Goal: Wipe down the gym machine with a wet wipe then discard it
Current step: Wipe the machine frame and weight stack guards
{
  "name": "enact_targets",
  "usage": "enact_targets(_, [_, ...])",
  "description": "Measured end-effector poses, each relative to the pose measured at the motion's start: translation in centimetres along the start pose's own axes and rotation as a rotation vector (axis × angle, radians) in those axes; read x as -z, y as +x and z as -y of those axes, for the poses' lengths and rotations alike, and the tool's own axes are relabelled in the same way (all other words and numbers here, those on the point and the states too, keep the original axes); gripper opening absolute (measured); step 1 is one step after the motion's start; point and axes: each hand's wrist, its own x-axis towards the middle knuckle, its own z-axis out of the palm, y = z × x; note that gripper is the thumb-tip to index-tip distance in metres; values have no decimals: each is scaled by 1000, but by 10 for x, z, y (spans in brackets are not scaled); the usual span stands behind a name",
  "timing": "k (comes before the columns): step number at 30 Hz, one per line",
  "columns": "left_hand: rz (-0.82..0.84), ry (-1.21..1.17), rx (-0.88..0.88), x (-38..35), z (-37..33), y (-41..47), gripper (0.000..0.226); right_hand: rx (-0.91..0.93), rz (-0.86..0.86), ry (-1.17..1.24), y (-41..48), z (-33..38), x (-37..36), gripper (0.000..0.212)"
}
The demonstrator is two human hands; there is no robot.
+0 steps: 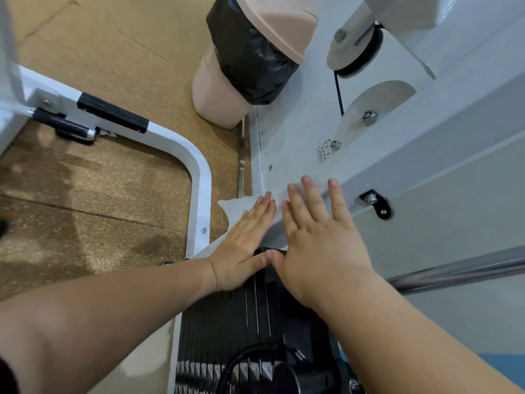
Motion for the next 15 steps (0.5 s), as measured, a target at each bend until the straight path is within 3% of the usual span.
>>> enact_targets(7, [23, -22, 181, -16, 58, -17, 85, 59, 59, -80, 19, 6, 1, 95])
enact_targets(13, [28, -81, 235, -22, 76, -28, 72, 226, 128, -137, 46, 25, -6, 94])
enact_targets(15, [31, -185, 393, -31, 83, -42, 69, 288, 157, -143, 54, 33, -9, 95])
